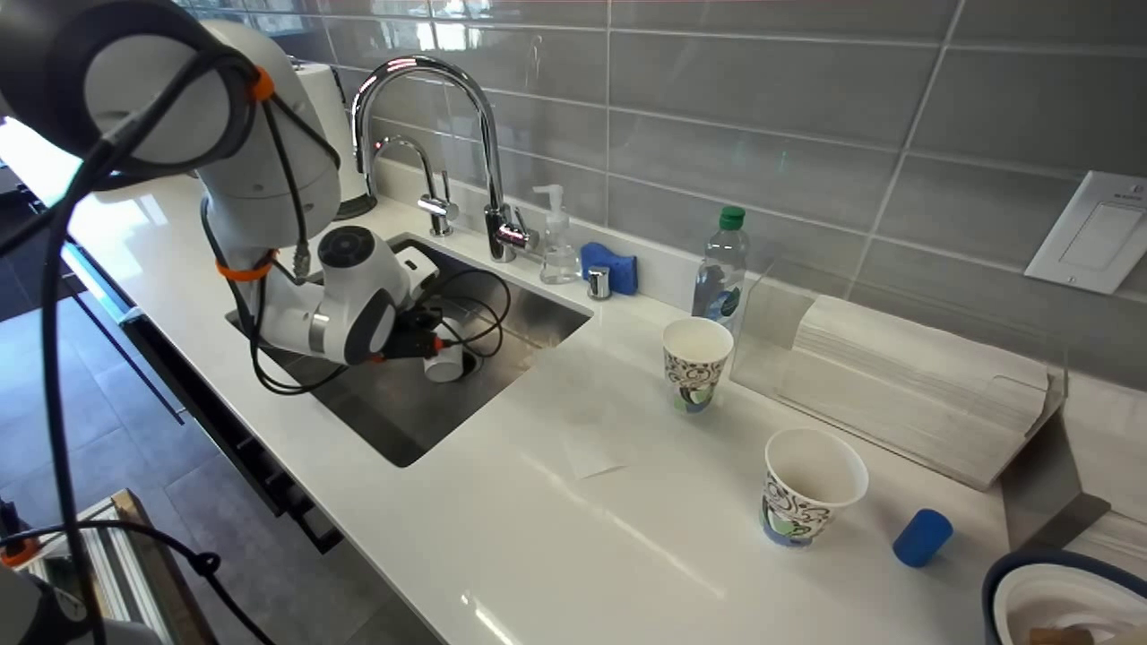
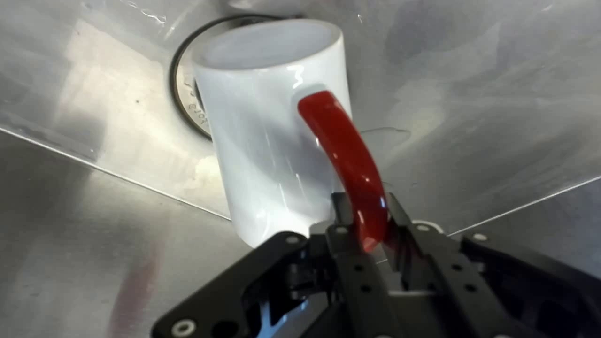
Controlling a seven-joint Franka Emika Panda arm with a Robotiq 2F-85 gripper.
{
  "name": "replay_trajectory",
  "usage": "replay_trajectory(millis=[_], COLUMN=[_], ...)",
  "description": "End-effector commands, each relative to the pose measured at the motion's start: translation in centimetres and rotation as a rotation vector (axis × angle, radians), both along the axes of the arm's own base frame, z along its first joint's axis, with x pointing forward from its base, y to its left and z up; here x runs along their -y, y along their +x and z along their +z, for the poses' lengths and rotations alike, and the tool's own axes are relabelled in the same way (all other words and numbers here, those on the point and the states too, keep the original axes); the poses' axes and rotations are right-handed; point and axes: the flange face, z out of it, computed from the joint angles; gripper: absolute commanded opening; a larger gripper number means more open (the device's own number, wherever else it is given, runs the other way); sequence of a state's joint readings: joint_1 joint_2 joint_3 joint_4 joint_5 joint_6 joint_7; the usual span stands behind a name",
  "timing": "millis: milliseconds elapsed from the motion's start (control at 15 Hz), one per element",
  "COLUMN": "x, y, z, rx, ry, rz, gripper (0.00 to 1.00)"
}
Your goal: Pour the water out of the cup and take it out of the sink
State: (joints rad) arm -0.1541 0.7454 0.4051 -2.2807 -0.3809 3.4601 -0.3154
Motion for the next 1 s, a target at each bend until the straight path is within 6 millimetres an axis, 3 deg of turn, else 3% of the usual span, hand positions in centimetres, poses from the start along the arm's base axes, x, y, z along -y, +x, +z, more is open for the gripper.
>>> replay_trajectory(millis=[0, 333, 667, 933], x=[-0.1, -0.5, -3.4, -5.7], y=[-1.4, -2.2, -2.0, -2.1], z=[1.8, 2.6, 4.3, 4.1], rx=[0.004, 0.018, 0.112, 0.119], ry=[0.028, 0.054, 0.132, 0.201], rz=[0.014, 0.042, 0.148, 0.235], gripper=[0.05, 0.05, 0.05, 0.05])
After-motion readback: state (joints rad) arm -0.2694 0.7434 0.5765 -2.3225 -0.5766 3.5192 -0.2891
